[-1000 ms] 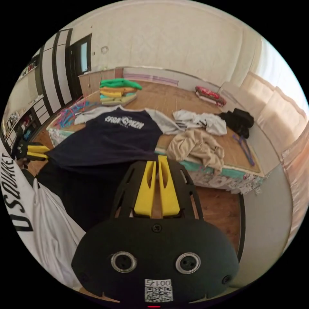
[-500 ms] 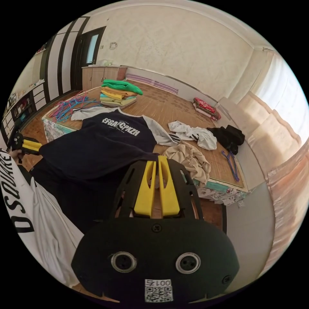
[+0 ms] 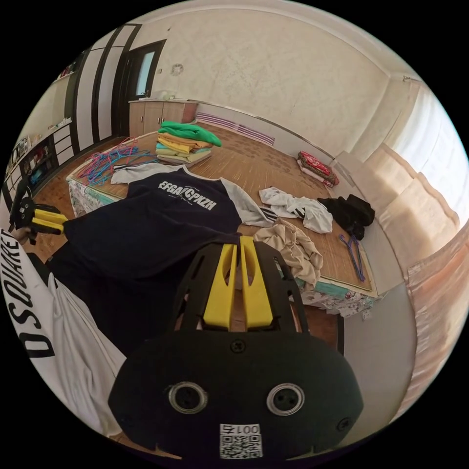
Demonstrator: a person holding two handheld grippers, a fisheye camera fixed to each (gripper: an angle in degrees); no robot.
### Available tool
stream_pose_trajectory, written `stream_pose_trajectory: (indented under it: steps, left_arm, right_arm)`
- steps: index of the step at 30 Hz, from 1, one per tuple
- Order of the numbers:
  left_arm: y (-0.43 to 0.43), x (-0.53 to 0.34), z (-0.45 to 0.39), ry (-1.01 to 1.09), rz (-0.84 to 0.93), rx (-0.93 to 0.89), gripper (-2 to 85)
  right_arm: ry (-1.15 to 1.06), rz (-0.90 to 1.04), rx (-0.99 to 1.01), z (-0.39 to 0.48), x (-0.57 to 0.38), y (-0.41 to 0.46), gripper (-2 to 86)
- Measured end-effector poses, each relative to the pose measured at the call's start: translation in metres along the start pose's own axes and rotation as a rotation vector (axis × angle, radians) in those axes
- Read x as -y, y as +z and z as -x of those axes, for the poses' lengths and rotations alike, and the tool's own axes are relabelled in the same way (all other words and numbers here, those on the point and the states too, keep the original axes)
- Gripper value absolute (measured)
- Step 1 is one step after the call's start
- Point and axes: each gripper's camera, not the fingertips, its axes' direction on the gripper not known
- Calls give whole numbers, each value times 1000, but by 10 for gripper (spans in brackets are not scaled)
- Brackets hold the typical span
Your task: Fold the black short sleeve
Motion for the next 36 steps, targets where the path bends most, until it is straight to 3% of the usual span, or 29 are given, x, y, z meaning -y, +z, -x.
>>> stream_pose_trajectory:
  steps: [12,20,26,30,36]
  left_arm:
    - [5,-26,12,-17,-24,32,-10]
    - [-31,-42,39,-199,-94,244,-10]
    - [-92,-34,53,-178,-158,465,-10]
    - [-121,-36,46,-82,-123,416,-10]
    - [-103,-55,38,-72,92,190,-10]
  right_arm:
    - [6,1,-5,-5,-3,3,13]
    - [10,-41,-64,-11,4,1,12]
    - [-77,-92,-177,-16,17,-7,11]
    - [-151,-28,-196,-20,12,-10,11]
    - [-160,268,125,-47,-20,22,11]
